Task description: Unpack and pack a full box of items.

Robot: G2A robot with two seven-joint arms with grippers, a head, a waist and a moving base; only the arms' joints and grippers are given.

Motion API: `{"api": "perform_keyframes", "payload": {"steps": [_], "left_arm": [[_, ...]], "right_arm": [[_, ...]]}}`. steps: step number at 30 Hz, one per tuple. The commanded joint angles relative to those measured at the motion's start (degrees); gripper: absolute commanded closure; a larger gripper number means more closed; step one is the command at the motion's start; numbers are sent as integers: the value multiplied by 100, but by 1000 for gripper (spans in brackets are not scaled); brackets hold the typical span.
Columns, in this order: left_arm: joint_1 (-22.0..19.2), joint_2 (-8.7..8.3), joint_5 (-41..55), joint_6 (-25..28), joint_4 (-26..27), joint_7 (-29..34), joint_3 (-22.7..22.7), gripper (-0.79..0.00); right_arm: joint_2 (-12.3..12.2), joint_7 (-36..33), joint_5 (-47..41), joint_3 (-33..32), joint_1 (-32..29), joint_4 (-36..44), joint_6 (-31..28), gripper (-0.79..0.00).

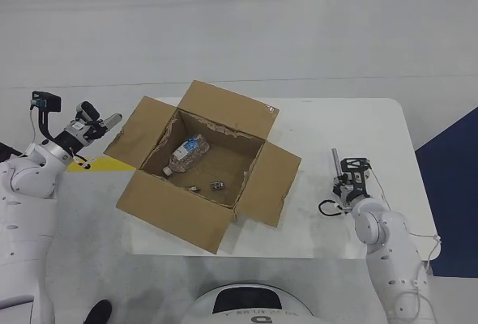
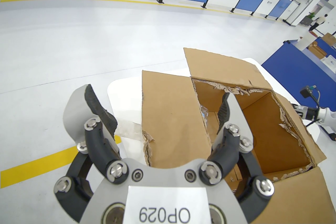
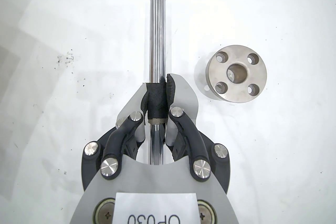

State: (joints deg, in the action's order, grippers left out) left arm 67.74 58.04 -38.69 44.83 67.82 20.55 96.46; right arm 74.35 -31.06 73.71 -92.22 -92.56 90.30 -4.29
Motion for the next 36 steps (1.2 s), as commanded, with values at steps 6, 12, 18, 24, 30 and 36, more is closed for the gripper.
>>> {"api": "perform_keyframes", "payload": {"steps": [6,12,18,24,30,36], "left_arm": [[0,0,0,0,0,0,0,-785],[0,0,0,0,0,0,0,-785],[0,0,0,0,0,0,0,-785],[0,0,0,0,0,0,0,-785],[0,0,0,0,0,0,0,-785],[0,0,0,0,0,0,0,-785]], "right_arm": [[-8,-221,150,75,-22,86,211,-222],[-9,-257,282,116,-113,219,443,-203],[-25,-106,293,87,-313,422,348,-200],[-33,306,249,-106,-709,819,545,-206],[-48,719,177,-278,-1252,1387,378,-200],[-85,1218,-43,-318,-1504,1653,-455,-200]]}}
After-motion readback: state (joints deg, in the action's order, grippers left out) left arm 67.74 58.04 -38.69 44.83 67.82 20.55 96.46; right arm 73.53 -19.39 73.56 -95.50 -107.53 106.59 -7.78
